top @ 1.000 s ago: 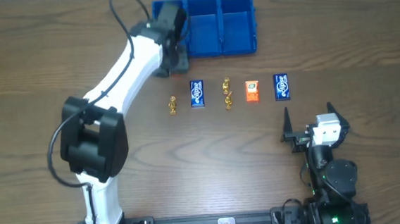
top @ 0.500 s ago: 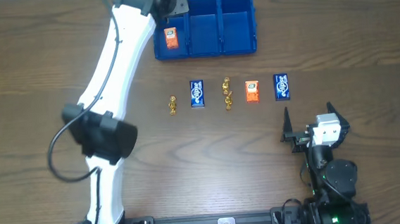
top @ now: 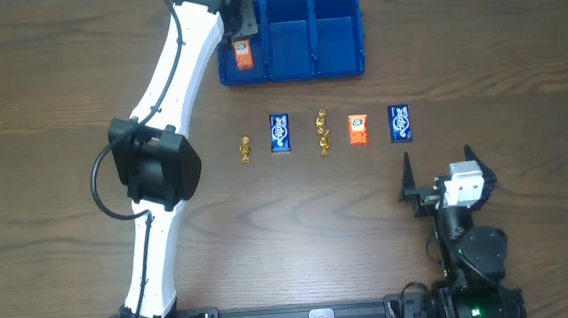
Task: Sort Candies Into Trays
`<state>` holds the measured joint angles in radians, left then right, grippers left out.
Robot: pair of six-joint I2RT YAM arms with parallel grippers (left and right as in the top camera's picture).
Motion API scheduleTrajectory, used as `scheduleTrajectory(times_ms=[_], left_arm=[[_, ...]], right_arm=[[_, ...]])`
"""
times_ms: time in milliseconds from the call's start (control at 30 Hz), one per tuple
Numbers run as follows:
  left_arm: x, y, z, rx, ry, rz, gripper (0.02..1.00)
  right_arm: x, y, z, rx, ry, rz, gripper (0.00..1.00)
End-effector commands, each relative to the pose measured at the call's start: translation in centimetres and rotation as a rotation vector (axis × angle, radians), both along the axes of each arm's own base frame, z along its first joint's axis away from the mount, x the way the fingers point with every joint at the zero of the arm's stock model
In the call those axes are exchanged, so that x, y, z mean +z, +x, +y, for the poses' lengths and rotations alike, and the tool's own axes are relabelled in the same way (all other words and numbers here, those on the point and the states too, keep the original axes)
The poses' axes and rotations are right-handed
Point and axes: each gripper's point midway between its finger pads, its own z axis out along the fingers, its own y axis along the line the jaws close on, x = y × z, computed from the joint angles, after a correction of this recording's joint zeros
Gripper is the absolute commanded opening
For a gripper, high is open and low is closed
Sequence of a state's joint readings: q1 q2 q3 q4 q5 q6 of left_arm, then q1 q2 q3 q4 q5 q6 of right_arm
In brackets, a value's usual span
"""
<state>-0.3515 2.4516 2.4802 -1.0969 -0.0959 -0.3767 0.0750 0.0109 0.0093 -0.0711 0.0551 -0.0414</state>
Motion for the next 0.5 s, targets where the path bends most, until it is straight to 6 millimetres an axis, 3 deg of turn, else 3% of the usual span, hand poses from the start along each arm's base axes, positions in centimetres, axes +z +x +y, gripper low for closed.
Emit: scheduleTrajectory(times_ms=[33, 200, 367, 500], left_arm=[[1.1, 0.3, -0.1, -0.016, 0.006, -0.026, 0.362], [1.0, 0.2, -0.2, -0.029, 0.004, -0.024, 0.446], [1.2, 0.3, -0.2, -0.029, 0.003, -0.029, 0.689], [2.1, 0.0, -0.8, -0.041, -0.013, -0.039, 0.702]], right_arm=[[-0.1, 0.0, 0.0, 0.001, -0.012, 0.001, 0.998], [-0.1, 0.0, 0.0, 0.001, -0.012, 0.000, 0.998], [-0.1, 0.0, 0.0, 0.001, -0.012, 0.001, 0.998], [-0.1, 0.0, 0.0, 0.001, -0.012, 0.000, 0.998]])
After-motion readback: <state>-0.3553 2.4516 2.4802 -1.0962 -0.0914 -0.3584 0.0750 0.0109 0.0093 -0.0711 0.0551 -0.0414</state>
